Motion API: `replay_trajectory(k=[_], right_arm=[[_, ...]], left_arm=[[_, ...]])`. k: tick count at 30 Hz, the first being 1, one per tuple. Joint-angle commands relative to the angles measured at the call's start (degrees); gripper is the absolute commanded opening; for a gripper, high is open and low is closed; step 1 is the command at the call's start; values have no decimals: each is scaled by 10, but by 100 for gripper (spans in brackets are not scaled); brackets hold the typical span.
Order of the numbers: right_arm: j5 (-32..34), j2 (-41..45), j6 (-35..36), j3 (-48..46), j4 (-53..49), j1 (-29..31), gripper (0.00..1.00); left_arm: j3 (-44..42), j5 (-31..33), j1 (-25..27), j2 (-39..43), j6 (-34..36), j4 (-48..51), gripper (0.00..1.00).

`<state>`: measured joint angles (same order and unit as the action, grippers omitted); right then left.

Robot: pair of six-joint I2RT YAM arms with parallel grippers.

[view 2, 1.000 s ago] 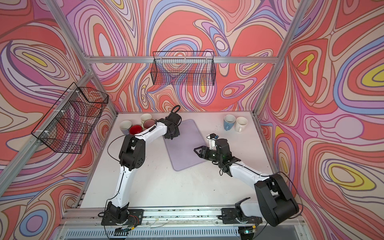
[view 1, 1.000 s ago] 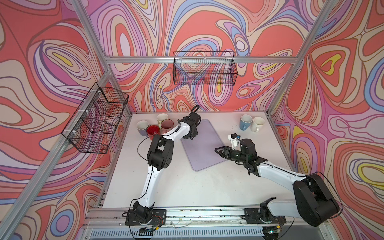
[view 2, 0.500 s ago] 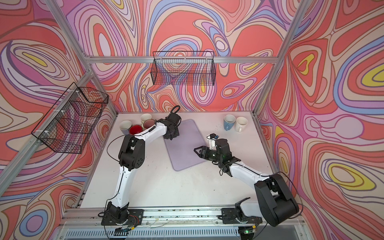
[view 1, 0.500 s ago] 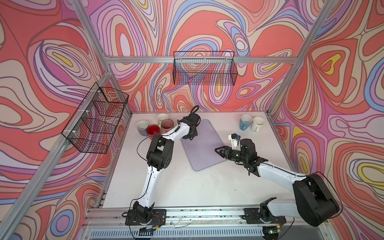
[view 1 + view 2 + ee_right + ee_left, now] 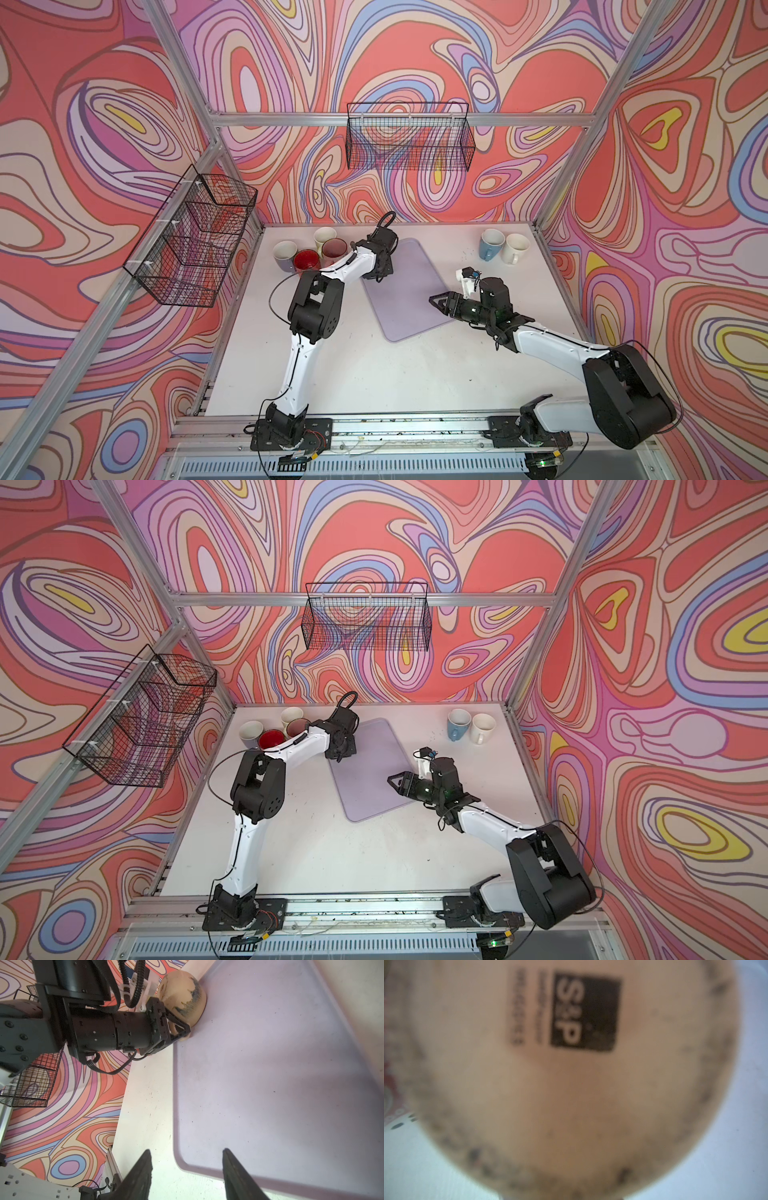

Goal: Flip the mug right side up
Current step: 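Lower the left gripper onto the cream mug's base and close it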

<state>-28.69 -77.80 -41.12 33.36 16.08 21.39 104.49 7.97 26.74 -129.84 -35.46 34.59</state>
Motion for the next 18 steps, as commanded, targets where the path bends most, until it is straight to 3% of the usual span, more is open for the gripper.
replay_trajectory(k=[1,18], right_arm=[[8,3,-4,-15,14,-3,56],[29,41,-4,-42,3,-8,56]], left_arm=[[-29,-34,-1,36,15,-32,0],[-119,-149,4,116,61,-130,0]])
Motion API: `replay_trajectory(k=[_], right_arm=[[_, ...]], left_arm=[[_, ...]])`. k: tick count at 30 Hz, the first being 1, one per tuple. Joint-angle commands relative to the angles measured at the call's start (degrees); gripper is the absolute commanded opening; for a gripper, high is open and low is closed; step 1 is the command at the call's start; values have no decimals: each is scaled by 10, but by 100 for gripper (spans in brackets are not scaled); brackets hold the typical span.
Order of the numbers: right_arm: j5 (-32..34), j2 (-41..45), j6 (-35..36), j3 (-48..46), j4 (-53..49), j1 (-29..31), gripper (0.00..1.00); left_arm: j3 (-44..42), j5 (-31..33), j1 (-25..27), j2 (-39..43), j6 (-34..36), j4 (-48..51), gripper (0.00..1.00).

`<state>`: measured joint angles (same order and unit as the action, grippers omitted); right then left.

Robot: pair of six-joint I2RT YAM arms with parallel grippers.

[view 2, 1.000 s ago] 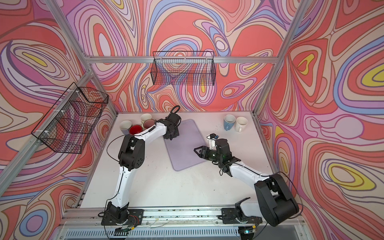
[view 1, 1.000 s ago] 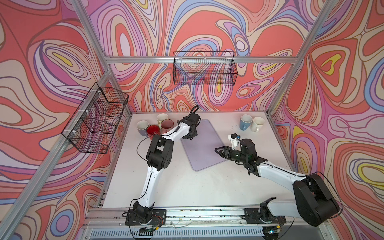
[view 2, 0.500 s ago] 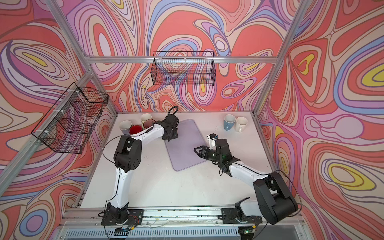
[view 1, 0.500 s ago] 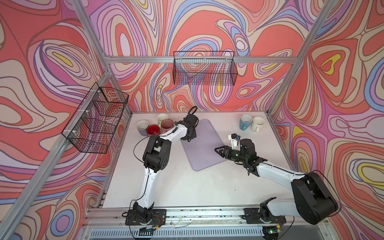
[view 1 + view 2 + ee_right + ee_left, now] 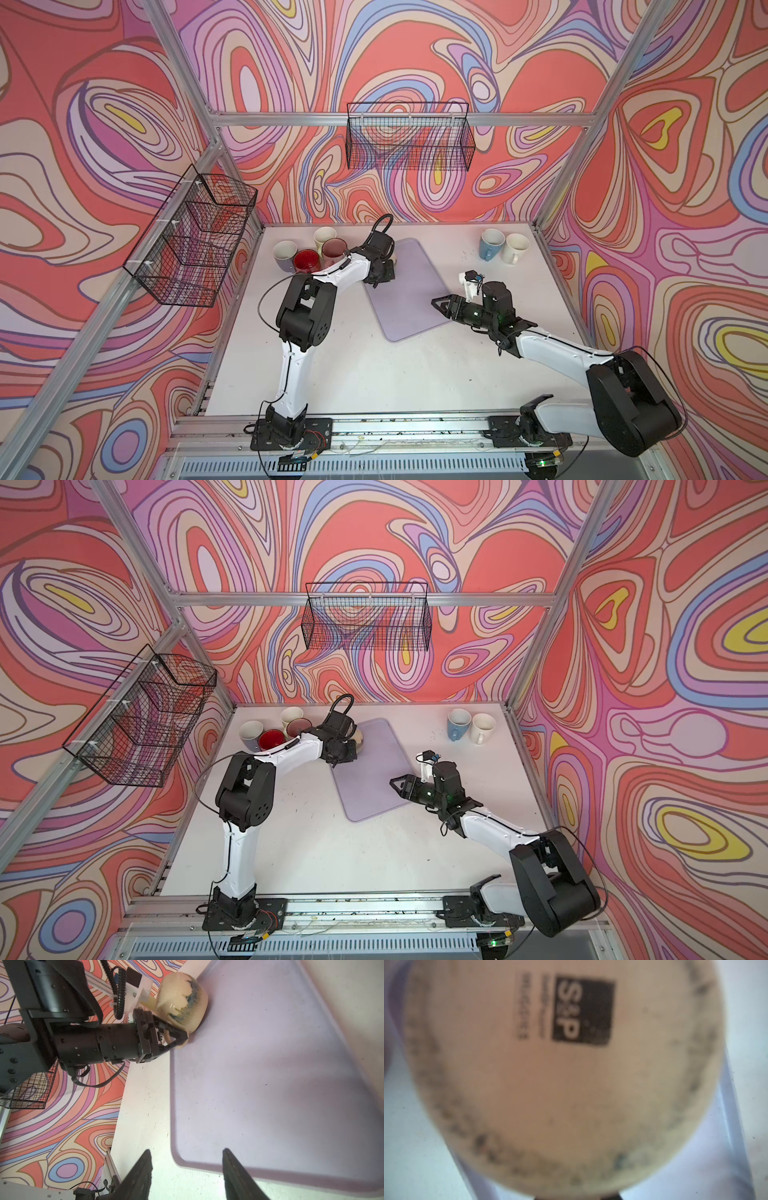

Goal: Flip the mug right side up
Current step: 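Lower the left gripper onto the cream mug's base and close it, then lift the cream mug off the tray with the left gripper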

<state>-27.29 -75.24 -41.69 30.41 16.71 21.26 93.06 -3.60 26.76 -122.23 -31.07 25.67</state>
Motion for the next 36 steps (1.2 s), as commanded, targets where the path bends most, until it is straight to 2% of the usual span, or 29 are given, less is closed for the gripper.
replay_trajectory(k=[1,5,16,36], right_arm=[[13,17,0,-17,1,-11,56],[7,20,-6,-29,10,-20,56],[8,25,-11,-36,12,-27,56],[-12,-45,-26,-40,84,-39,56]], left_arm=[[-4,-40,3,40,20,-39,0],[-14,-78,4,48,29,-44,0],[-93,-112,3,94,11,-102,0],[-158,-214,4,146,15,-174,0]])
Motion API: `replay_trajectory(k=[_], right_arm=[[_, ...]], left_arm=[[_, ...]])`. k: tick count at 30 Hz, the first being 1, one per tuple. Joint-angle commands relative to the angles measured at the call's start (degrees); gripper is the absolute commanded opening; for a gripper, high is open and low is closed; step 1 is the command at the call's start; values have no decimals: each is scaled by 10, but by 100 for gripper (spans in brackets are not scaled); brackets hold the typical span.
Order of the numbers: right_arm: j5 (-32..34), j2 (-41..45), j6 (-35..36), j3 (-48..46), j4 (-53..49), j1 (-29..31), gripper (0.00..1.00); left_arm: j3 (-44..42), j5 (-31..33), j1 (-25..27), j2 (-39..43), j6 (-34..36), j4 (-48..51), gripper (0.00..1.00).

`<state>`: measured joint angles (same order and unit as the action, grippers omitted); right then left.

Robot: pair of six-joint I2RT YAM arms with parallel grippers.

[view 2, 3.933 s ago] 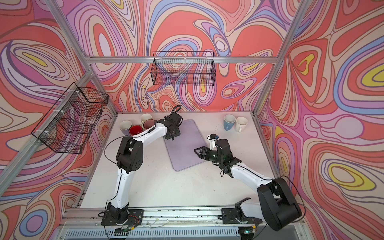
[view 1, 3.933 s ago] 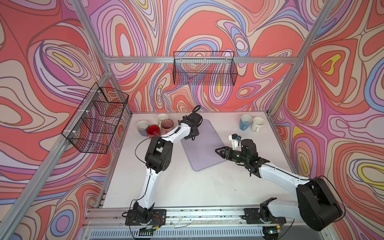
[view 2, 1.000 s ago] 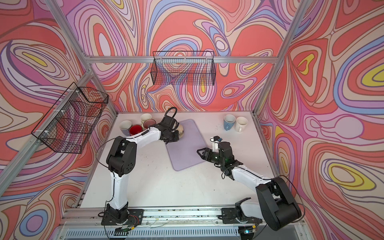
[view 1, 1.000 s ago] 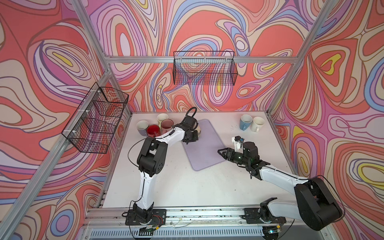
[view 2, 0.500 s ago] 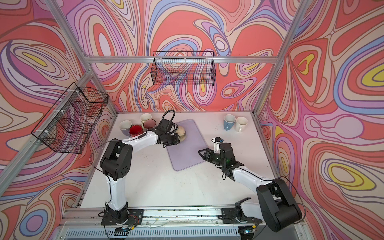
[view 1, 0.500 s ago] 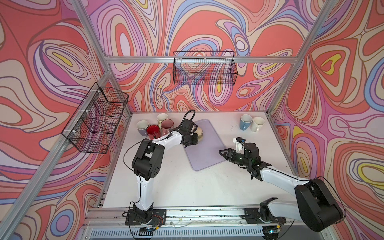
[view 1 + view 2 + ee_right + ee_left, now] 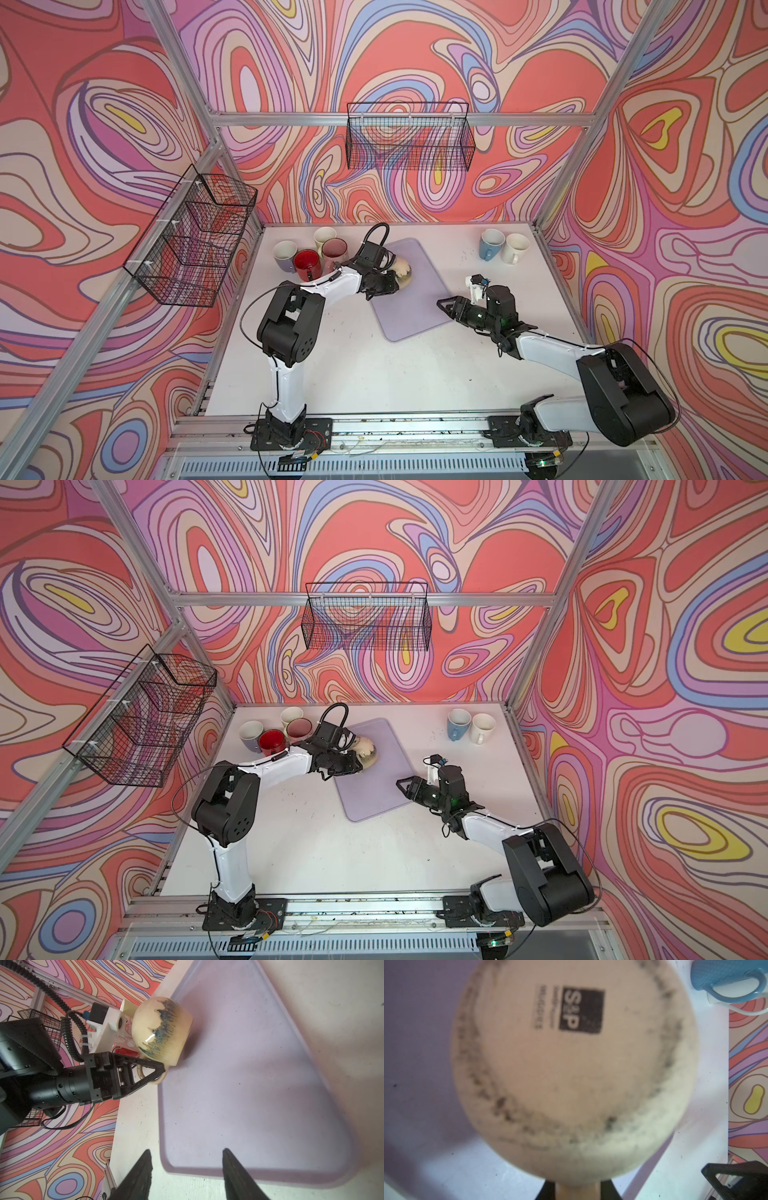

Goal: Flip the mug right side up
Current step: 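Lift the cream mug off the tray with the left gripper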

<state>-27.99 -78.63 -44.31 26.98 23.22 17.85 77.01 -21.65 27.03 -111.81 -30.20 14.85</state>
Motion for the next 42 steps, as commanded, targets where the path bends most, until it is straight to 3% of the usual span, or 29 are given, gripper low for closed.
replay_trajectory(k=[1,21,42], right_arm=[[-7,-15,-2,-7,24,-5,56],[-32,-14,-27,-53,134,-6,56],[-123,10,-55,-37,251,-6,58]], left_arm=[[1,-39,2,41,5,-69,0],[-62,-92,1,109,-12,-125,0],[-132,-163,12,233,-75,-167,0]])
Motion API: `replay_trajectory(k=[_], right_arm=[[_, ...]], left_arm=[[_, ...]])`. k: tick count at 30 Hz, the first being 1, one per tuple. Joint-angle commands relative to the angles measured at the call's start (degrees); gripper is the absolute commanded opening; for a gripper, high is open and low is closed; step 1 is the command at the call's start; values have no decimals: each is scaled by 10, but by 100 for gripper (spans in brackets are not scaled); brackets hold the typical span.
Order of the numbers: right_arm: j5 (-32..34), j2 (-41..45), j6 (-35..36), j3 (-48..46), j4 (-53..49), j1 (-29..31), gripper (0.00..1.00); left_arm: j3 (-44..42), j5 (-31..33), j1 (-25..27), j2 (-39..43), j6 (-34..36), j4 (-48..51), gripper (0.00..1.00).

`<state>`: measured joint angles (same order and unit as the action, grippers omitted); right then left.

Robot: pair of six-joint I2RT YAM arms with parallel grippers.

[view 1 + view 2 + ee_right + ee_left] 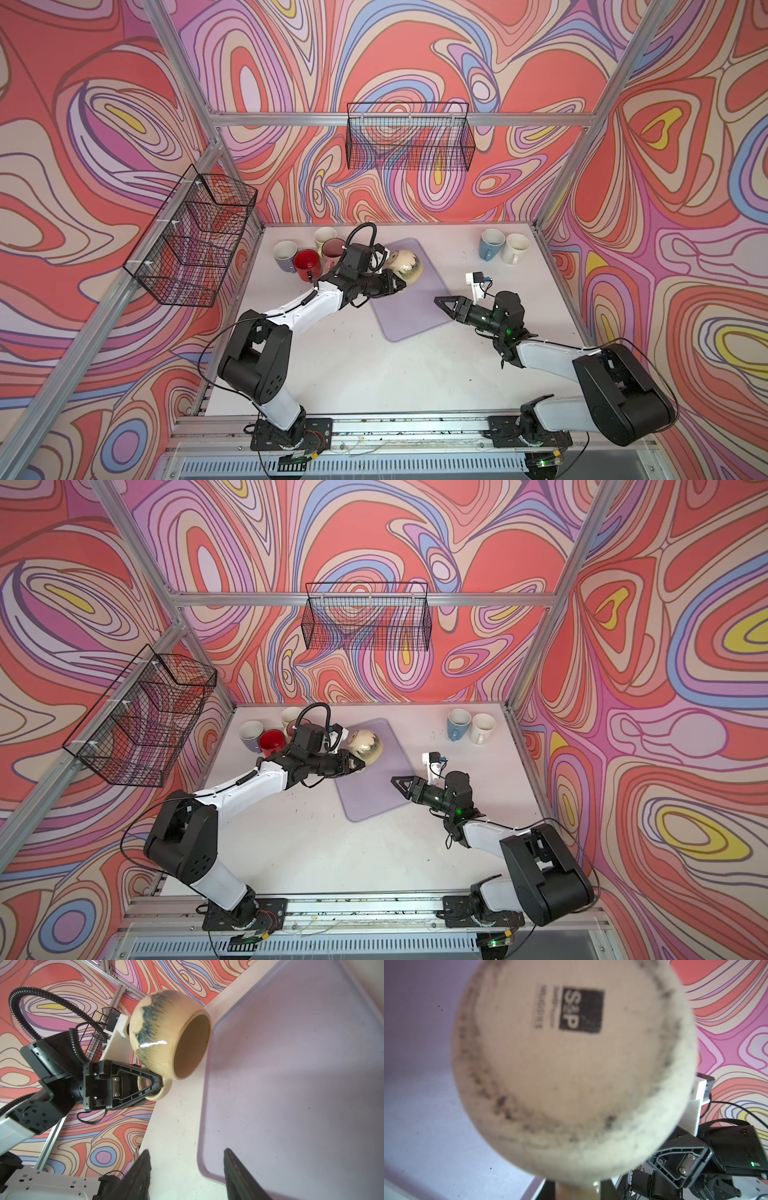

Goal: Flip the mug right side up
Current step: 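Lift the cream mug off the tray with the left gripper, then carry the cream mug toward the right gripper while the right gripper reaches to it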

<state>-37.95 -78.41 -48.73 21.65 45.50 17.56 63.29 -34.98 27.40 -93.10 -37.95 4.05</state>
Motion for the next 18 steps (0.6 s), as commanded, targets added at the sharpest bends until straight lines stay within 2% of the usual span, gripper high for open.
replay_trajectory(k=[1,6,13,18], right_arm=[[-29,7,-16,20,35,-3,58],[-46,2,-51,31,81,-3,58],[-67,-37,-127,46,212,0,58],[-74,-57,-140,65,225,16,58]], left_arm=[[5,-31,8,54,6,-49,0],[-8,-37,9,82,7,-35,0],[-30,-48,20,103,-18,-60,0],[-40,-49,32,107,-28,-75,0]])
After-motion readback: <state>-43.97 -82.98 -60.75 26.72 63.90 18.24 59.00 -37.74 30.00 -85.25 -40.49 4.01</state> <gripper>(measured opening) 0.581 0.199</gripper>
